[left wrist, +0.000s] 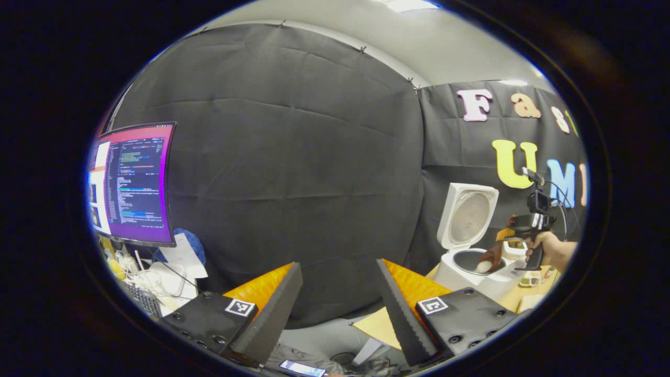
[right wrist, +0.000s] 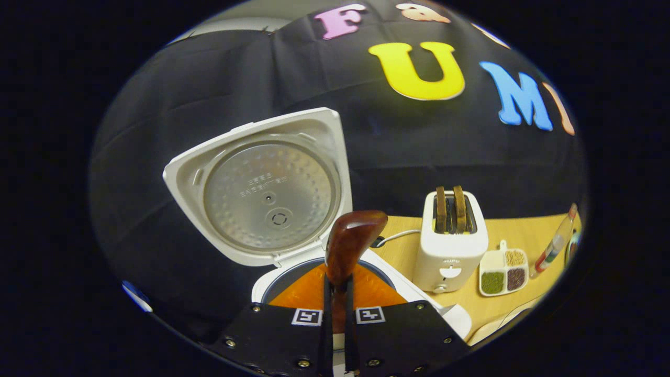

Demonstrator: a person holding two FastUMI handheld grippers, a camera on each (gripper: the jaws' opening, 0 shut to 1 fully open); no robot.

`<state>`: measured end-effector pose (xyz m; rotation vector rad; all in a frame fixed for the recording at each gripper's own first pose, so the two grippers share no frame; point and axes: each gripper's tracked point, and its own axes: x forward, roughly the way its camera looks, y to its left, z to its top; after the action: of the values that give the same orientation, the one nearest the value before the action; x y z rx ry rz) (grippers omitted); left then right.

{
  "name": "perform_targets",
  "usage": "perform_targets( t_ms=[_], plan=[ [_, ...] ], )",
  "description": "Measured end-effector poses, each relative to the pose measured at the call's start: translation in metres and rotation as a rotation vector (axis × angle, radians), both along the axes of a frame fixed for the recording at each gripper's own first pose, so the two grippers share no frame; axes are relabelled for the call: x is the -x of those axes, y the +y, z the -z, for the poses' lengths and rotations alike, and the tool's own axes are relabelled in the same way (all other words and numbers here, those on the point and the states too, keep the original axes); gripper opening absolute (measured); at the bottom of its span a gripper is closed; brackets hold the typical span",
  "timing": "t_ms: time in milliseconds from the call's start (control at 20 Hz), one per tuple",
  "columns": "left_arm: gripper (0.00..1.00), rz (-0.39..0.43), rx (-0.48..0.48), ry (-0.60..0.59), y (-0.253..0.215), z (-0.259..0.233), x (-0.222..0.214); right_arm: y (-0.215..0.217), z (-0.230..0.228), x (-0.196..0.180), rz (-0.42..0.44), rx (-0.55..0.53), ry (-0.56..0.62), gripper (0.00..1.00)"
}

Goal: Close the left gripper, press the button to open the rice cooker; take a wooden spoon from the chopstick holder with the right hand, scoop a spoonful of rice and pour it into the rice cooker, then put the wooden spoon back into the chopstick holder.

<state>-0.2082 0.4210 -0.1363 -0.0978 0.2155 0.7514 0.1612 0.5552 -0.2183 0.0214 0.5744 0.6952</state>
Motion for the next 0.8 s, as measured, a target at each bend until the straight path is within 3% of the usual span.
perform_targets(
  t_ms=[300,550,650,800],
  plan=[
    [0.97,0.013,-0.001,-0.013,-0.001,-0.001,-0.007,0.009,-0.018,0.004,-0.158,0.194,-0.297,0.09],
    [0.97,0.022,-0.003,-0.017,0.0,0.0,-0.01,0.01,-0.031,0.007,-0.214,0.308,-0.488,0.09],
    [0.96,0.025,-0.005,-0.021,0.0,0.0,-0.012,0.01,-0.032,0.01,-0.224,0.313,-0.492,0.09],
    [0.96,0.03,-0.004,-0.025,0.0,0.0,-0.013,0.008,-0.025,0.013,-0.219,0.257,-0.39,0.09]
  ],
)
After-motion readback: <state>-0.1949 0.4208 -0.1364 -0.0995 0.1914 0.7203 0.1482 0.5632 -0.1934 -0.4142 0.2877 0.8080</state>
